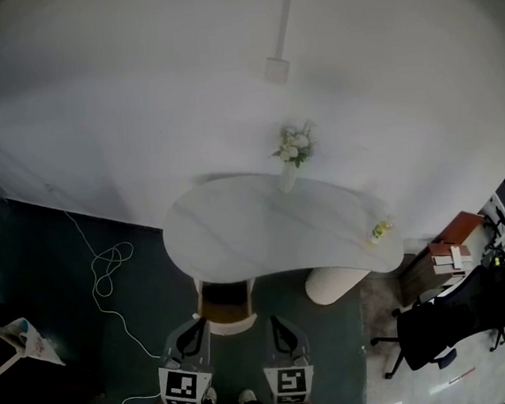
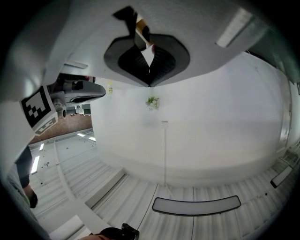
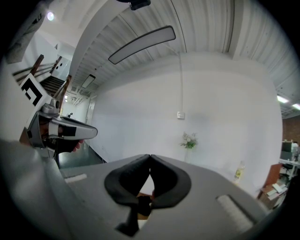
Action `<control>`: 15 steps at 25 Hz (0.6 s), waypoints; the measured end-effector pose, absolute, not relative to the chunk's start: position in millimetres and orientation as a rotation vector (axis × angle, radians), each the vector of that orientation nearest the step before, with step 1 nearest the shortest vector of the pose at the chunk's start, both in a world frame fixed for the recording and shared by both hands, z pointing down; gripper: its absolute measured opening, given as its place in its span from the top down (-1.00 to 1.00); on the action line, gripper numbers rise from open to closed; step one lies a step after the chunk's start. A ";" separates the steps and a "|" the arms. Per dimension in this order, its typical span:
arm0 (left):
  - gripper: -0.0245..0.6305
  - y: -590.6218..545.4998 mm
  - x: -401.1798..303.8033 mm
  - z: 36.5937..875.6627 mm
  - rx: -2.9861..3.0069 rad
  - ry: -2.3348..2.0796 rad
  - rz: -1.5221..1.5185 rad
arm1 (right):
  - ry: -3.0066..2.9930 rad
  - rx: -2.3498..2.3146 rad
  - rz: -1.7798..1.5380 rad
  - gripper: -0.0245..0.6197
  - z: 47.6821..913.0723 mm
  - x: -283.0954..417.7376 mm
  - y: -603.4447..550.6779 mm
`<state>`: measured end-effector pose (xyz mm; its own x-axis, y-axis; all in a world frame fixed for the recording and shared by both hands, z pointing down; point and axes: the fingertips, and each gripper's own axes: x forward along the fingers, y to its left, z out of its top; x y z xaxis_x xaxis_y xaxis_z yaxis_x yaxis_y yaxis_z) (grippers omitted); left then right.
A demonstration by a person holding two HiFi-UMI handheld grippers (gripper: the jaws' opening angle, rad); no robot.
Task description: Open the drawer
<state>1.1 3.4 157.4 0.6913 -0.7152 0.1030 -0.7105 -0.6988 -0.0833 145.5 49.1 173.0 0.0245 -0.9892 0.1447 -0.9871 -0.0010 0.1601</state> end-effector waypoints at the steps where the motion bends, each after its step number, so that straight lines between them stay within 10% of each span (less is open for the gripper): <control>1: 0.89 3.3 0.9 157.6 -2.855 1.204 -0.198 | -2.057 2.081 -0.015 0.91 172.9 145.0 48.9; 15: 0.89 0.2 2.7 158.4 -2.856 1.205 -0.202 | -2.071 2.074 -0.018 0.91 172.3 142.1 44.6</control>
